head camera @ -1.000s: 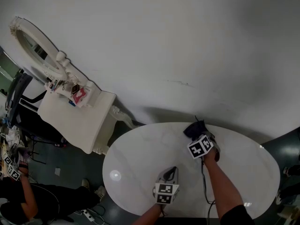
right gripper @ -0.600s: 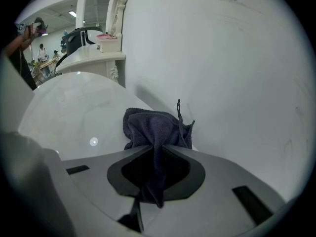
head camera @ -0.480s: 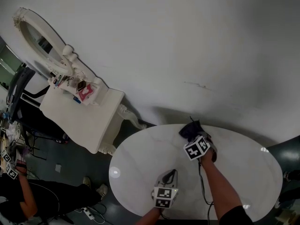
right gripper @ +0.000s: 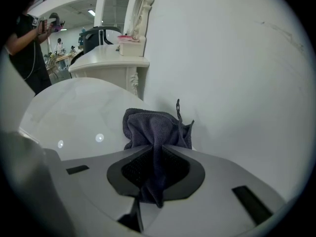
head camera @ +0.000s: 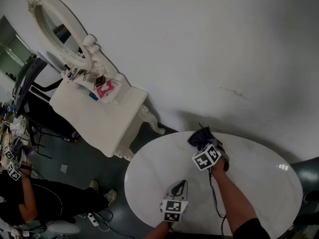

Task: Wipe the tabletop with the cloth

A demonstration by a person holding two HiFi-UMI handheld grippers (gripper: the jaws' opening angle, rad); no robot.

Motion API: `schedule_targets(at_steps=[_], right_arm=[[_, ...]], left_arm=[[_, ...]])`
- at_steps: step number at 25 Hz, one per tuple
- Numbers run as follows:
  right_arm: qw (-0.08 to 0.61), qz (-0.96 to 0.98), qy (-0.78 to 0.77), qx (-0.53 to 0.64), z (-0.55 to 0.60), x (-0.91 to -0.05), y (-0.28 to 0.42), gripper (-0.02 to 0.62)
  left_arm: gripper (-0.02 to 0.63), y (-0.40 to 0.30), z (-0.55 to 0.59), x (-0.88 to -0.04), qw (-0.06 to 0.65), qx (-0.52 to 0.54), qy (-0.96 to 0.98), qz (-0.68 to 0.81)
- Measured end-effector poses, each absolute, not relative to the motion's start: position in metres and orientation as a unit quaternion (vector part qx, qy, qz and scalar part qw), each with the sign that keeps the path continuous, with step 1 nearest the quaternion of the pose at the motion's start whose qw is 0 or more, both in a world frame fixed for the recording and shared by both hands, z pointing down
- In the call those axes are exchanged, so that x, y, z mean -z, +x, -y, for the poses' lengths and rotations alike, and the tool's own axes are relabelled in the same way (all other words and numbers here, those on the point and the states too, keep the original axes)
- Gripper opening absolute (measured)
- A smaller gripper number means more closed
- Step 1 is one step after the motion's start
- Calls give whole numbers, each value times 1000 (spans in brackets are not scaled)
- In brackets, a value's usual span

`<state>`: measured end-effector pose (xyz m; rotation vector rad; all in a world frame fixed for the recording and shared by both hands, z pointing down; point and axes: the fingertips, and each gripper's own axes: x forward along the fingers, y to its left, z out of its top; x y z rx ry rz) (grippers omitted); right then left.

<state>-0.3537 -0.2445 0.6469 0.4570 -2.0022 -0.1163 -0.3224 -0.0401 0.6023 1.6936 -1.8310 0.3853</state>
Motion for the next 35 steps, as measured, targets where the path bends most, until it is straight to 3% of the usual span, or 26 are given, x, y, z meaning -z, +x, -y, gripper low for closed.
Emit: schedule_targets(at_steps=[35], right_arm=[[487,864,45,119,104,-645,-531,37]], left_arm=[[3,-429,-57,-604,318,-122,539,770]])
